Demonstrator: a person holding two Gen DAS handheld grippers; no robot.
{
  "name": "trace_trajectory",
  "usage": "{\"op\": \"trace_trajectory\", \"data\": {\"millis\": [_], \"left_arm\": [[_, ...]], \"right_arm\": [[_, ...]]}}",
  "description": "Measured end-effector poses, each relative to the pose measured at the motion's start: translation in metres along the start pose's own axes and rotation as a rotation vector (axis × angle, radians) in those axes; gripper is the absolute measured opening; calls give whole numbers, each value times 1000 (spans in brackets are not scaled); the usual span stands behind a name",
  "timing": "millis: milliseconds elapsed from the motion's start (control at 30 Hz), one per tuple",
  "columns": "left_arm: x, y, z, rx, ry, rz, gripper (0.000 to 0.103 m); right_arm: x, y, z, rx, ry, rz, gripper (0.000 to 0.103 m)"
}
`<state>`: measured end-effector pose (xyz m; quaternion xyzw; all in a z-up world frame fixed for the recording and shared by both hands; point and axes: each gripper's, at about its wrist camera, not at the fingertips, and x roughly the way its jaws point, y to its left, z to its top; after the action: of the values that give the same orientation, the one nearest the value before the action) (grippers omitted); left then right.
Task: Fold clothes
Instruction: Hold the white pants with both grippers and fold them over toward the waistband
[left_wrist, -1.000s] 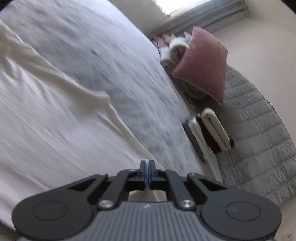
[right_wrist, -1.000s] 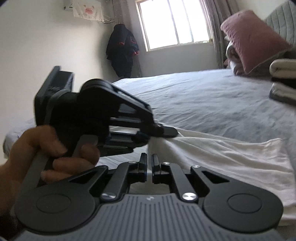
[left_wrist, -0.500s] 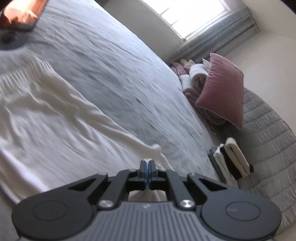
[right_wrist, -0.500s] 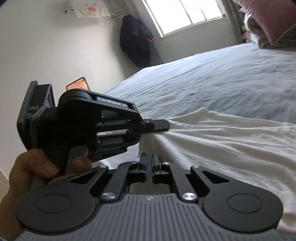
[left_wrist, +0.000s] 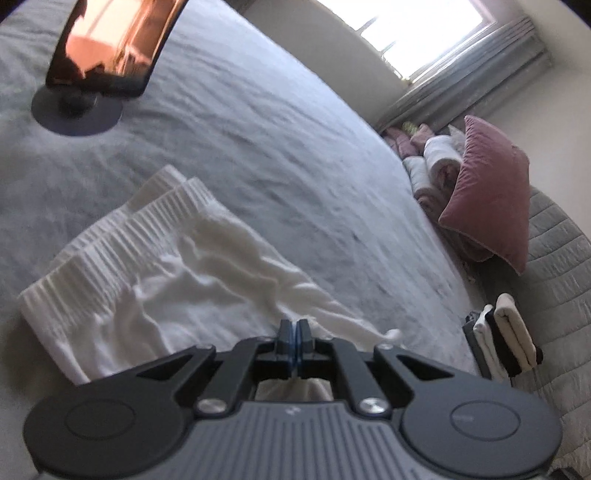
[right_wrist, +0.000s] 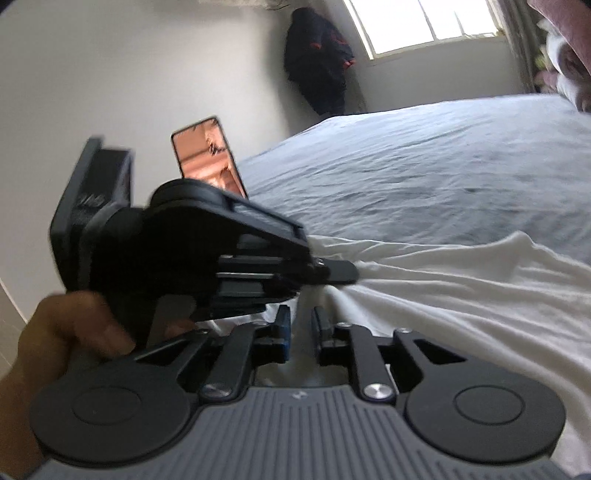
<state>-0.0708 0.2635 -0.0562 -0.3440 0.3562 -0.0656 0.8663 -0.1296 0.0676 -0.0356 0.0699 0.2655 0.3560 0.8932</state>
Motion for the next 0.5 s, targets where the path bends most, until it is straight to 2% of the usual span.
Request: {"op": "trace_trajectory", "data": {"millis": [167, 333, 400, 500], "left_arm": [[4, 1, 8, 52, 52, -15, 2], [8, 5, 12, 66, 81, -24, 2], [8, 5, 12, 70, 81, -24, 2], [7, 4, 12, 76, 82, -22, 2]], "right_arm": [[14, 0, 2, -69, 41, -48, 40], [25, 8, -1, -174, 92, -76, 40], [26, 10, -1, -192, 97, -91, 34], [29, 5, 2, -153, 105, -103, 23]]}}
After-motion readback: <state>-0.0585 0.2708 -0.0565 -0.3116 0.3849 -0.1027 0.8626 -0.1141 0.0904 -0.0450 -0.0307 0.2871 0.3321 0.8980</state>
